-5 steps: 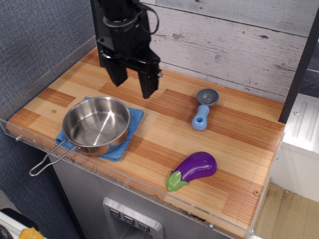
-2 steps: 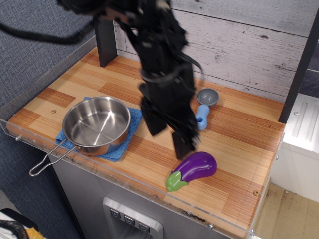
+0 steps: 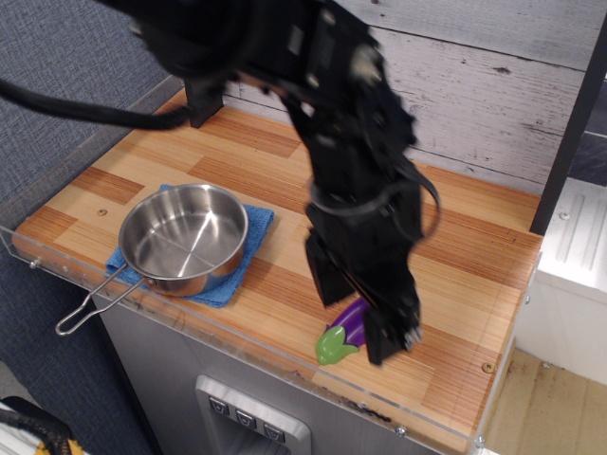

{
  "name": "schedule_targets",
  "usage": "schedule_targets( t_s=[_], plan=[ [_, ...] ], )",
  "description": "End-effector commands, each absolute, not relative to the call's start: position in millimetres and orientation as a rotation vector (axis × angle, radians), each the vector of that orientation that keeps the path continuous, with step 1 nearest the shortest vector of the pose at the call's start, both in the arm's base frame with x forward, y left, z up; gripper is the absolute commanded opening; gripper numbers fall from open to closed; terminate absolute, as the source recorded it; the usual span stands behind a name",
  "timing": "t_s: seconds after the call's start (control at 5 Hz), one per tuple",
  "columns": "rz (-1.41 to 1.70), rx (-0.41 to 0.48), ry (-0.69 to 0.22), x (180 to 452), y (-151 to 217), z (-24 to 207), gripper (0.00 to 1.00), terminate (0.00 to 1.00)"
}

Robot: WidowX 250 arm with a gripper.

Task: Put the eggplant above the silver pot.

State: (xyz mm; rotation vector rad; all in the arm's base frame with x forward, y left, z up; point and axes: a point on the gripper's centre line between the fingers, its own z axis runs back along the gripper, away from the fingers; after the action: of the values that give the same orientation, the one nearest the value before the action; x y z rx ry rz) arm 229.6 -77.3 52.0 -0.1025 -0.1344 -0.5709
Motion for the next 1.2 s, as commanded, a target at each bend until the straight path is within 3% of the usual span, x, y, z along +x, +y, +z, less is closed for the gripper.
schedule_targets(
  t_s=[0.0, 0.6, 1.0],
  plan=[
    [-0.585, -0.054, -0.193, 249, -73, 40, 1.00, 0.00],
    [-0.551, 0.020, -0.200, 265, -64, 32, 1.00, 0.00],
    [-0.562, 0.050, -0.139, 269, -69, 5, 1.00, 0.00]
  ],
)
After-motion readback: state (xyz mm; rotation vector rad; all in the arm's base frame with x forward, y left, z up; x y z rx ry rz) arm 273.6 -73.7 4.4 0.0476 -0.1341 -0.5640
